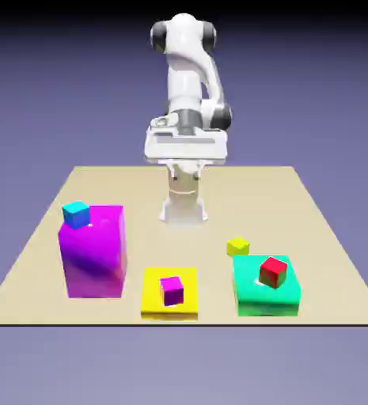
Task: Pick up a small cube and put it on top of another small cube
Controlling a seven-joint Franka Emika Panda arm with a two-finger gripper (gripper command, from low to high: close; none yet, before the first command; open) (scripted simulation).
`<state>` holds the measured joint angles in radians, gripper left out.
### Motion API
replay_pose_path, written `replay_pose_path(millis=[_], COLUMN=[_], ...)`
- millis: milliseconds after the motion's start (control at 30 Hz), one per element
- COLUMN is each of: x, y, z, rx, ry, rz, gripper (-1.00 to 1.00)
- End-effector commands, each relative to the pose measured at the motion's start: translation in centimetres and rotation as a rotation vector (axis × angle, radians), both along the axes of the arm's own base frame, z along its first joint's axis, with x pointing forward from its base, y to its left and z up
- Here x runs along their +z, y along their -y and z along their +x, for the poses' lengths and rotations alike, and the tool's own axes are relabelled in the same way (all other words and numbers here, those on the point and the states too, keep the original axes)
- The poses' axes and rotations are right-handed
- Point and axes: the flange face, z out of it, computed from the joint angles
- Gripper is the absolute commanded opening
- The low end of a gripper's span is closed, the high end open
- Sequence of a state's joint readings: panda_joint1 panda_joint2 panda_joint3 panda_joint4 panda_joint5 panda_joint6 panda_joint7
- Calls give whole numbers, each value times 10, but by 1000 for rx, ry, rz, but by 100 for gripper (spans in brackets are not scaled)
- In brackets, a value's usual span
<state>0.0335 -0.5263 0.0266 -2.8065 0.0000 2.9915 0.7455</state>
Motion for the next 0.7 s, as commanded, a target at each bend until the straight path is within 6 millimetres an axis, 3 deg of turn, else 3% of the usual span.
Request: replay_pose_path(millis=[0, 100, 200, 300, 433, 467, 500, 667], x=[-18, -73, -127, -177, -237, -249, -249, -303], y=[-16, -62, -104, -142, -181, -188, -188, -181], z=[2, -2, -20, -49, -104, -119, -119, -129], rx=[33, 133, 231, 326, 450, 479, 479, 478], ry=[-71, -281, -488, -691, -954, -1015, -1015, -1014], rz=[-13, -59, -119, -193, -315, -348, -348, -349], gripper=[0, 0, 0, 0, 0, 0, 0, 0])
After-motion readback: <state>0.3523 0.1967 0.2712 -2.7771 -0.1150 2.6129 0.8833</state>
